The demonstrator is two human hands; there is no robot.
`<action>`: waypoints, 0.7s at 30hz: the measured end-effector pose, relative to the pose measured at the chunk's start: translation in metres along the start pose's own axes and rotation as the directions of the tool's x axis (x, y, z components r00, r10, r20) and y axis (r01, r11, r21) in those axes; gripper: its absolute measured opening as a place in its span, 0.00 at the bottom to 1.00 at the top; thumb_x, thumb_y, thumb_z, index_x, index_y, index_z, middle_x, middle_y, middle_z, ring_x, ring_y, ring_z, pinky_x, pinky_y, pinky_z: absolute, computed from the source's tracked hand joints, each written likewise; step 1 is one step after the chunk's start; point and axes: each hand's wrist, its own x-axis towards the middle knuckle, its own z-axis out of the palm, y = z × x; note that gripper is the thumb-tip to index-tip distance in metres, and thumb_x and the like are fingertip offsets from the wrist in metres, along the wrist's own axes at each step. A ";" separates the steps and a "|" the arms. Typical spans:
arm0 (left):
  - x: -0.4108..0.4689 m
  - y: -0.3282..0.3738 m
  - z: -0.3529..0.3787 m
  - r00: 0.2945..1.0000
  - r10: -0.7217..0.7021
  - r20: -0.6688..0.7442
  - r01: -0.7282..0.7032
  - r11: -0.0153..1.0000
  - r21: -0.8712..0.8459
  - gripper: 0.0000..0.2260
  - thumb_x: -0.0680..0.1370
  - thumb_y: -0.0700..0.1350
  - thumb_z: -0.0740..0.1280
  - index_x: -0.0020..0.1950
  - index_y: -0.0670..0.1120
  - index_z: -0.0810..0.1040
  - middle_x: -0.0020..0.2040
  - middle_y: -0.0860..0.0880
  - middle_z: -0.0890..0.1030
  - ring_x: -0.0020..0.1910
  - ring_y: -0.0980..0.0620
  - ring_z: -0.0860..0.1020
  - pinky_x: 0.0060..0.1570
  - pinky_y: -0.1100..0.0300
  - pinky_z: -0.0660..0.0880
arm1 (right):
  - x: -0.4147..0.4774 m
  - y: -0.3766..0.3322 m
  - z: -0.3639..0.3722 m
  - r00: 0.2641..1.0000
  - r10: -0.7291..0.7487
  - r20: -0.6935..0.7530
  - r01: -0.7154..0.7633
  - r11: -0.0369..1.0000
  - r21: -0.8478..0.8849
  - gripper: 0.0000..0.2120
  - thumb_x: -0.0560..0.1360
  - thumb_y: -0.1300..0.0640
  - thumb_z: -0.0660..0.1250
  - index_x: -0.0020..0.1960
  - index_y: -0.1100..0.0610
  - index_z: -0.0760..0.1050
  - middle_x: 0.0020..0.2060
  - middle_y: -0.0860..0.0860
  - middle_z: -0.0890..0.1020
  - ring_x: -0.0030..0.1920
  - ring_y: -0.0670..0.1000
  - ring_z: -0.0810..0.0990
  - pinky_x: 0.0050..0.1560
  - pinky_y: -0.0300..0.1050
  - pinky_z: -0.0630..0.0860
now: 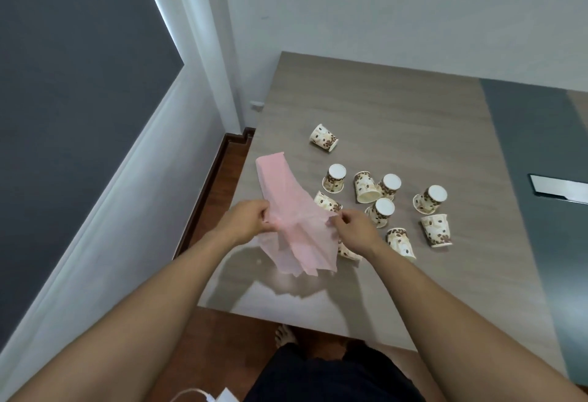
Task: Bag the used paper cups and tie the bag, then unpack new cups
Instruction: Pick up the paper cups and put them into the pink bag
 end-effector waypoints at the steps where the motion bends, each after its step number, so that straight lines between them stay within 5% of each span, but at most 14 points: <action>1: -0.001 -0.003 -0.004 0.999 -0.020 -0.048 0.025 0.993 0.119 0.19 0.80 0.52 0.79 0.40 0.51 0.70 0.39 0.52 0.79 0.41 0.45 0.78 0.37 0.52 0.67 | 0.002 0.003 -0.003 0.999 0.028 -0.016 -0.028 1.000 0.008 0.15 0.84 0.54 0.64 0.45 0.59 0.84 0.37 0.48 0.86 0.37 0.47 0.83 0.36 0.38 0.72; 4: -0.003 -0.019 -0.009 0.966 -0.117 -0.229 0.147 0.982 0.117 0.12 0.81 0.49 0.75 0.44 0.49 0.75 0.44 0.47 0.82 0.45 0.39 0.81 0.43 0.47 0.79 | 0.006 0.010 -0.009 0.995 0.071 -0.067 -0.070 0.997 0.018 0.18 0.83 0.51 0.61 0.41 0.59 0.80 0.44 0.54 0.90 0.46 0.59 0.89 0.45 0.51 0.82; 8: 0.001 -0.029 -0.003 0.884 -0.250 -0.394 0.160 0.955 -0.248 0.03 0.83 0.40 0.70 0.50 0.47 0.82 0.53 0.47 0.79 0.48 0.41 0.80 0.49 0.50 0.78 | 0.006 0.016 -0.012 0.995 0.065 0.077 -0.064 0.998 -0.020 0.18 0.86 0.50 0.66 0.38 0.53 0.79 0.48 0.52 0.91 0.47 0.56 0.90 0.38 0.44 0.73; 11: 0.005 -0.020 -0.004 0.846 -0.396 -0.357 0.175 0.839 -0.515 0.08 0.87 0.42 0.63 0.56 0.47 0.82 0.53 0.49 0.85 0.51 0.42 0.82 0.49 0.52 0.75 | 0.000 0.009 -0.015 0.969 0.048 0.244 -0.045 0.999 -0.018 0.20 0.83 0.37 0.69 0.45 0.52 0.85 0.46 0.51 0.90 0.43 0.49 0.86 0.40 0.42 0.73; 15: 0.002 -0.009 -0.007 0.841 -0.379 -0.386 0.108 0.817 -0.566 0.13 0.90 0.49 0.61 0.53 0.44 0.80 0.46 0.45 0.84 0.43 0.47 0.80 0.43 0.50 0.73 | 0.009 -0.008 -0.011 0.970 0.003 0.242 -0.040 0.989 0.145 0.34 0.80 0.25 0.61 0.54 0.54 0.85 0.52 0.46 0.90 0.47 0.47 0.89 0.49 0.45 0.80; 18: -0.008 0.000 -0.008 0.813 -0.305 -0.495 0.053 0.887 -0.459 0.23 0.88 0.58 0.60 0.46 0.40 0.76 0.39 0.40 0.80 0.38 0.40 0.77 0.38 0.44 0.74 | 0.027 -0.006 -0.003 0.990 0.020 0.142 -0.036 0.993 0.111 0.30 0.84 0.30 0.59 0.62 0.56 0.80 0.58 0.52 0.86 0.54 0.52 0.87 0.55 0.52 0.82; 21: -0.020 0.008 -0.008 0.787 -0.278 -0.551 0.057 0.922 -0.384 0.26 0.89 0.59 0.59 0.36 0.43 0.70 0.31 0.44 0.74 0.32 0.42 0.71 0.32 0.47 0.67 | 0.043 0.008 0.012 0.994 -0.047 0.094 0.052 0.997 -0.052 0.21 0.85 0.46 0.68 0.74 0.54 0.75 0.69 0.57 0.79 0.68 0.57 0.81 0.70 0.53 0.77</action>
